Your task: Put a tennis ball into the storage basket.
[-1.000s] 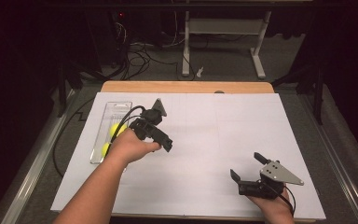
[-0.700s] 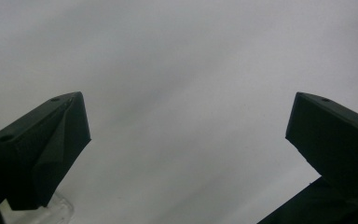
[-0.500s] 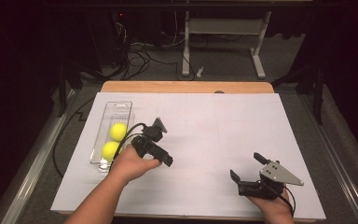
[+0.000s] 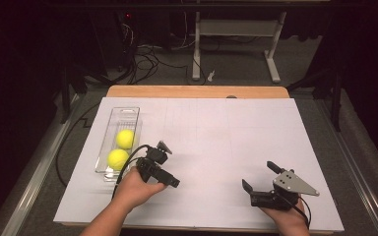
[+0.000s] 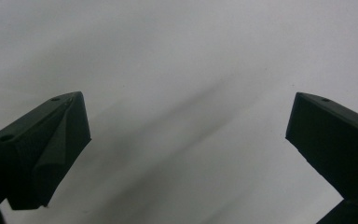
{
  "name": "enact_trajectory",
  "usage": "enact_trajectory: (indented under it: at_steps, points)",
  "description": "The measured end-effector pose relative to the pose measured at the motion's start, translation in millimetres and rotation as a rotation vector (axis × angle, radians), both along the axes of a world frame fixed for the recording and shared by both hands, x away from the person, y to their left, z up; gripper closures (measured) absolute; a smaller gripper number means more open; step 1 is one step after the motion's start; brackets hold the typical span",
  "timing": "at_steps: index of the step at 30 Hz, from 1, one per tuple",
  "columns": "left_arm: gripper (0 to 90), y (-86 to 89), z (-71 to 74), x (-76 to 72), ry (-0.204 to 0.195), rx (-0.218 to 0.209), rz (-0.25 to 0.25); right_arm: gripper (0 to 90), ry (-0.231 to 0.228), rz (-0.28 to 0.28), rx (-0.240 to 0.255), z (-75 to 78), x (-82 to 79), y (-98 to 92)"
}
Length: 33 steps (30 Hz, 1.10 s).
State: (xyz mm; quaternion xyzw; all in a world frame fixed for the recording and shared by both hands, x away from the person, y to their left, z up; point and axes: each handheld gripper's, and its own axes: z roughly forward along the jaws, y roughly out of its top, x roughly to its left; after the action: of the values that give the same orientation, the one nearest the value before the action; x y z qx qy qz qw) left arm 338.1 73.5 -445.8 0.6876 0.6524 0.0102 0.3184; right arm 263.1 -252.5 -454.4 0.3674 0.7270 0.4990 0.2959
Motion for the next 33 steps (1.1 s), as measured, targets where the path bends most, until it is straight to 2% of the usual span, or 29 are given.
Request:
enact_trajectory:
  at_steps: [10,19,22,27,33]
  points:
    - [0.9,2.8,-0.3,-2.9,-0.072,-0.061,0.001,0.3,0.003,0.004,-0.002,-1.1,0.0,2.0]
    - [0.9,9.0,-8.9,-10.2,-0.125,-0.096,-0.020,0.3,0.003,0.002,0.000,-0.9,0.0,1.2]
    - [0.9,11.8,-11.3,-11.8,-0.139,-0.117,-0.020,0.3,0.004,0.004,-0.001,-1.4,0.2,1.8]
    - [1.7,14.0,-15.1,-15.4,-0.185,-0.166,-0.031,0.3,0.005,0.004,-0.001,-1.7,0.4,1.6]
    - [2.1,13.6,-20.8,-16.9,-0.199,-0.208,-0.032,0.3,0.007,-0.001,0.004,-2.0,1.4,0.5]
